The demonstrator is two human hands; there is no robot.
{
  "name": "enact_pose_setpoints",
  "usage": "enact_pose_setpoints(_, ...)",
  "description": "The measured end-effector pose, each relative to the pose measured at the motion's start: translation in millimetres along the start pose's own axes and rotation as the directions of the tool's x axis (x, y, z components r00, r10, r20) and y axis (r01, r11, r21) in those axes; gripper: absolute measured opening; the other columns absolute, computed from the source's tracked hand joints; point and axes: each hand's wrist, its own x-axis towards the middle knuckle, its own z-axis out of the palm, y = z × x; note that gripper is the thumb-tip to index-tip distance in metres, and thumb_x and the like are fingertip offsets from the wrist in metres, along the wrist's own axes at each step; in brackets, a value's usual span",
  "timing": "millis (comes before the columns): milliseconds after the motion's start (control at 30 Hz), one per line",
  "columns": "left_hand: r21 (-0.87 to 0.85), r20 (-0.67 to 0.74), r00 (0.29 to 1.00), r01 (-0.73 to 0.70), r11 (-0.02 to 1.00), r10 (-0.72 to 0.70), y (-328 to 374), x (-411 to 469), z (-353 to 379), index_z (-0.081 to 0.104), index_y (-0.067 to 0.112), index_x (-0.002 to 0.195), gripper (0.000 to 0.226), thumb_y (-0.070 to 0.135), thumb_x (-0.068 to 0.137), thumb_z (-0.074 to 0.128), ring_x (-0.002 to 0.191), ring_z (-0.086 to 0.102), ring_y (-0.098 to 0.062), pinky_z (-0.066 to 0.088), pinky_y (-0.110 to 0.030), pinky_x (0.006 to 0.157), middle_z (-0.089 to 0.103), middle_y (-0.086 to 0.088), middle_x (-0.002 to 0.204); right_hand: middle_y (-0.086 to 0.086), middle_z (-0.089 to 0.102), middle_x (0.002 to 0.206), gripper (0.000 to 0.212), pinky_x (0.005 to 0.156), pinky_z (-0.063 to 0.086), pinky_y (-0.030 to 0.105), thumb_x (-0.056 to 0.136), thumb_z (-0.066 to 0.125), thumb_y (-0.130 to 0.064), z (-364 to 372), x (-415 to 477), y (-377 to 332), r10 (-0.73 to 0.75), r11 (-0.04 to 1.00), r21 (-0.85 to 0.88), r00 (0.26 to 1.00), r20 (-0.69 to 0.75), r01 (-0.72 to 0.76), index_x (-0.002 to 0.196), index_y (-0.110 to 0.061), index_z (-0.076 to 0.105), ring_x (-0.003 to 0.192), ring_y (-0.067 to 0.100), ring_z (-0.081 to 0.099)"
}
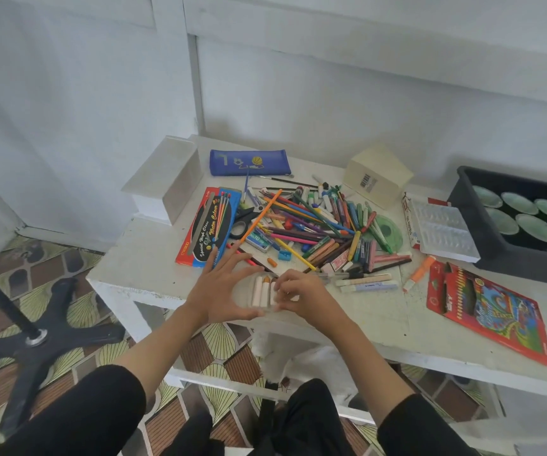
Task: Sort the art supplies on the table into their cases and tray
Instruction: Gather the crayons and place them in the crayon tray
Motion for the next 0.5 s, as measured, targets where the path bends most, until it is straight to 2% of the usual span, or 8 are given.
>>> enact_pose_setpoints(133, -0.004, -0.002, 1.0, -0.005, 1.0, 0.005, 0, 0, 0, 0.045, 0.037, 0.135, 0.088, 0.091, 0.066, 0.037, 0.147, -0.004, -0.01, -0.009, -0.051, 0.117, 0.034, 0.008, 0.147, 0.0, 0.064, 0.095, 0.002, 0.076, 0.048, 0.026, 0.077, 0.073, -0.007, 5, -2, -1, -0.007, 0.997, -0.08, 1.0, -0.004, 0.007, 0.075, -0.007, 0.072, 0.08, 0.009, 0.057)
enact_pose_setpoints(267, -0.011, -0.009, 1.0, -0.009, 1.0, 0.008, -1, 1, 0, 0.045, 0.037, 0.134, 0.087, 0.09, 0.066, 0.039, 0.147, -0.004, -0.01, -0.009, -0.052, 0.116, 0.035, 0.008, 0.147, -0.001, 0.068, 0.095, 0.005, 0.077, 0.039, 0.011, 0.081, 0.071, -0.013, 3, -4, 2, 0.003, 0.997, -0.075, 0.999, -0.046, -0.007, 0.084, -0.011, 0.075, 0.088, 0.002, 0.052)
enact_pose_setpoints(400, -0.008, -0.033, 0.999, -0.006, 1.0, 0.006, -1, 0, 1, 0.047, 0.036, 0.134, 0.084, 0.087, 0.067, 0.044, 0.147, -0.002, -0.011, -0.019, -0.047, 0.115, 0.036, 0.007, 0.147, -0.001, 0.067, 0.09, 0.009, 0.077, 0.04, 0.014, 0.083, 0.069, -0.011, -16, 2, 12, 0.096, 0.99, -0.076, 0.965, -0.243, -0.118, 0.091, -0.012, 0.074, 0.087, 0.008, 0.055)
enact_pose_setpoints(500, -0.012, -0.029, 1.0, -0.009, 1.0, 0.009, 0, 0, 2, 0.047, 0.036, 0.135, 0.085, 0.087, 0.066, 0.046, 0.147, -0.003, -0.011, -0.019, -0.046, 0.115, 0.034, 0.007, 0.148, 0.003, 0.065, 0.092, 0.015, 0.078, 0.042, 0.011, 0.086, 0.063, -0.004, -48, 17, 27, 0.189, 0.961, -0.108, 0.885, -0.425, -0.256, 0.098, -0.008, 0.072, 0.081, 0.009, 0.056)
